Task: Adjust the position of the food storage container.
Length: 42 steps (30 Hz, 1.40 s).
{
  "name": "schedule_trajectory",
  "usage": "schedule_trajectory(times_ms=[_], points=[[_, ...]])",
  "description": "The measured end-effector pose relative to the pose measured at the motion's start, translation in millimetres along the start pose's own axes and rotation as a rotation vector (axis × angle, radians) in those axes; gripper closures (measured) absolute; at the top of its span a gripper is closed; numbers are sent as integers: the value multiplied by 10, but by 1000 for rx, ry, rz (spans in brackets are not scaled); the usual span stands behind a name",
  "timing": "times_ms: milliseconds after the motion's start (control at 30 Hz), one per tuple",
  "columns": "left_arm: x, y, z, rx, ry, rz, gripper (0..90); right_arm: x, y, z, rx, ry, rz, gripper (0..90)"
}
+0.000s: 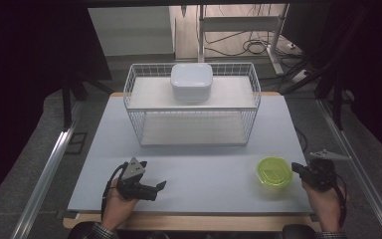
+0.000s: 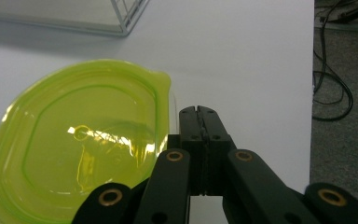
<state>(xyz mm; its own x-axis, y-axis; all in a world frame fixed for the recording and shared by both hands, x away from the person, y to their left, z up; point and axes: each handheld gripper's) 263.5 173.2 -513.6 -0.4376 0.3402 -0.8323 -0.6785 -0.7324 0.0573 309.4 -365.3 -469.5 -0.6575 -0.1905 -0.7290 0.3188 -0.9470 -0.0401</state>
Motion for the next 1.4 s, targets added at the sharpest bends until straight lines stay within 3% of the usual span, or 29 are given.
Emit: schedule_trajectory(times_ms=[433, 1000, 1133, 1400], points=[[-1, 11, -19, 2, -9, -6, 23, 55, -126, -51, -41, -42, 1, 893], [-10, 34, -36, 8, -13, -15, 23, 87, -512, -78, -155, -77, 32, 884], [-10, 39, -39, 11, -15, -18, 23, 116, -489, -65, -157, -86, 27, 872], [-13, 49, -43, 11, -18, -25, 25, 247, -481, -93, -187, -157, 20, 890]])
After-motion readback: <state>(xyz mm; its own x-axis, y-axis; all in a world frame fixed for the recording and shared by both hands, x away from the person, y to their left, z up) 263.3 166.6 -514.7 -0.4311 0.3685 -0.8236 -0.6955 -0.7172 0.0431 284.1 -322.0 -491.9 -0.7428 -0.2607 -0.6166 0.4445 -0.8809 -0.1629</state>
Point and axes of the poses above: each handheld gripper's, and its own axes: z roughly backward along the jaws, x roughly out of its underside, y roughly to its right, and after that the axes turned 2 degrees about x, right-handed
